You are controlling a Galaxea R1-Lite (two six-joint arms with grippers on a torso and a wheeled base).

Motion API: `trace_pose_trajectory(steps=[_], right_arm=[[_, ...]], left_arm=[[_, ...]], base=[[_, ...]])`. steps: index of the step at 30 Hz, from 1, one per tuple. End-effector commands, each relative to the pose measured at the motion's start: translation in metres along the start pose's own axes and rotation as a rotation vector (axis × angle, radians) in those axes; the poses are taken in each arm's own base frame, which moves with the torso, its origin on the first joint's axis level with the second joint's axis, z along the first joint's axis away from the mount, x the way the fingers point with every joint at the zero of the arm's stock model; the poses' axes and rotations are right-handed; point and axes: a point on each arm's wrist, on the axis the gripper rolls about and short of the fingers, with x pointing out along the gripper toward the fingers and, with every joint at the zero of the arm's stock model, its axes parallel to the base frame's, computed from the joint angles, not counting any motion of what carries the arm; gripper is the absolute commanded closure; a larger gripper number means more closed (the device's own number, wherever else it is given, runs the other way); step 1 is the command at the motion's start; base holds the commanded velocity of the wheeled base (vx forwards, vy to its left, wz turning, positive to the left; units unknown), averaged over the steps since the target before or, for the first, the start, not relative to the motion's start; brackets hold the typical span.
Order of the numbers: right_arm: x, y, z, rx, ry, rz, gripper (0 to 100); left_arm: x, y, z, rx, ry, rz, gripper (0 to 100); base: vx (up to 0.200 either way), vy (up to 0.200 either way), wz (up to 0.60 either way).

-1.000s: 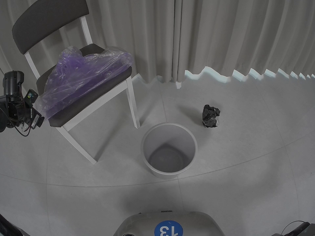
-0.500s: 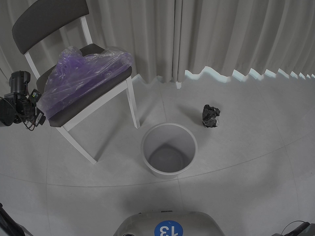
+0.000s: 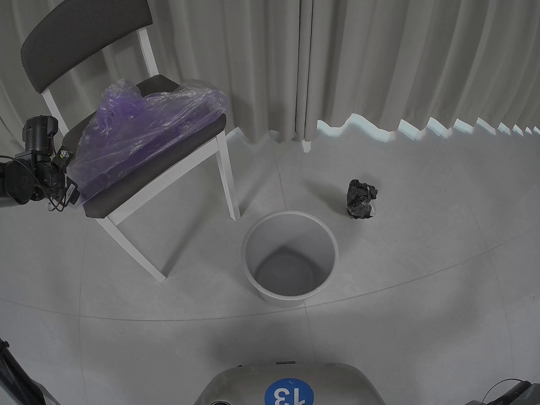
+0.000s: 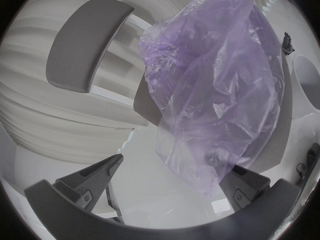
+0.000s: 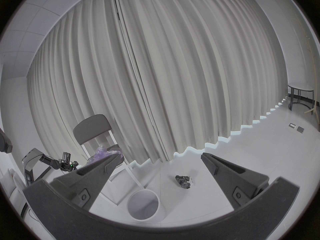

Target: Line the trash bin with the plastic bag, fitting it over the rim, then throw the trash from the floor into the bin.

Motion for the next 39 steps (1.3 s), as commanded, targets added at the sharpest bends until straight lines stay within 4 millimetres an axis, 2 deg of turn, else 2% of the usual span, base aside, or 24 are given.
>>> trace_pose_trajectory(steps=[1,6,18,19,39], right_arm=[[0.0002,-0.0001,0.0001,0.000,0.000,-0.001,0],[0.0011,-0.0003,-0.0001,0.001,0.001,-0.001,0],[0.0020,-0.0006,-0.0004,0.000,0.004,-0.002,0],[0.0020,-0.0006,-0.0004,0.000,0.005,-0.001,0],[0.0037,-0.0009,0.0001,-0.002,-0.001,0.001,0]], left_arm=[[0.0050,0.0031,0.0059,-0.009,-0.012,0.013,0],[0.0058,0.0097,0.0100,-0.021,-0.024,0.031,0],[0.0064,0.0089,0.0098,-0.026,-0.027,0.022,0],[0.0064,0.0090,0.0100,-0.027,-0.028,0.023,100],[0.0059,0.0096,0.0110,-0.026,-0.028,0.032,100]], base=[[0.000,0.000,0.00],[0.000,0.000,0.00],[0.000,0.000,0.00],[0.000,0.000,0.00],[0.000,0.000,0.00]])
